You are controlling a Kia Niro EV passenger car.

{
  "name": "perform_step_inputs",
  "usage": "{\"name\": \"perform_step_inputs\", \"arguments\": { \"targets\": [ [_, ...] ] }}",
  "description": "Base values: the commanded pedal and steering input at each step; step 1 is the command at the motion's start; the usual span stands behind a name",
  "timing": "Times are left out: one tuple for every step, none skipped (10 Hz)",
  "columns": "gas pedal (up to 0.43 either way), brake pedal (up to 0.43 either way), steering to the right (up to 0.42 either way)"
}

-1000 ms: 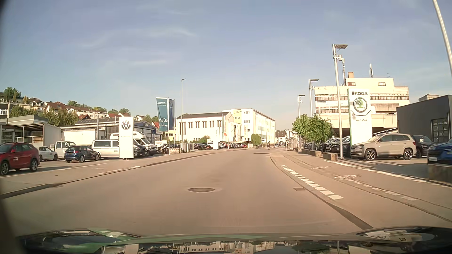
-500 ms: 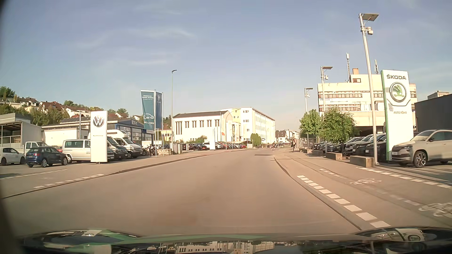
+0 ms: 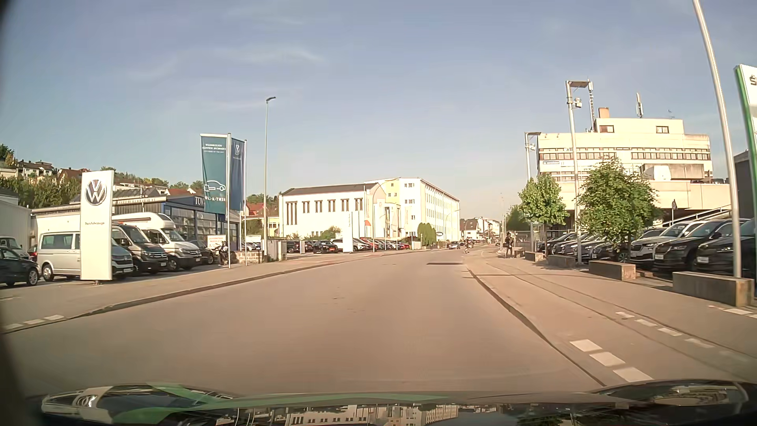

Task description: Follow the waypoints while adhering to traffic rules and regulations

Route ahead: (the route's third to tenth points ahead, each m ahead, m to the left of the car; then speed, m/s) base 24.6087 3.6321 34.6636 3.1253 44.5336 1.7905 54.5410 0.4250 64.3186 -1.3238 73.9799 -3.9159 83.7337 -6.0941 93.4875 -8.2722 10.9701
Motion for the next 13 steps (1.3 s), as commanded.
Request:
{"name": "perform_step_inputs", "arguments": {
  "targets": [
    [0.098, 0.000, 0.005],
    [0.098, 0.000, 0.005],
    [0.087, 0.000, 0.007],
    [0.087, 0.000, 0.009],
    [0.079, 0.000, 0.014],
    [0.079, 0.000, 0.015],
    [0.079, 0.000, 0.015],
    [0.067, 0.000, 0.015],
    [0.067, 0.000, 0.015],
    [0.067, 0.000, 0.014],
    [0.059, 0.000, 0.015],
    [0.047, 0.000, 0.015],
    [0.047, 0.000, 0.015]
  ]
}}
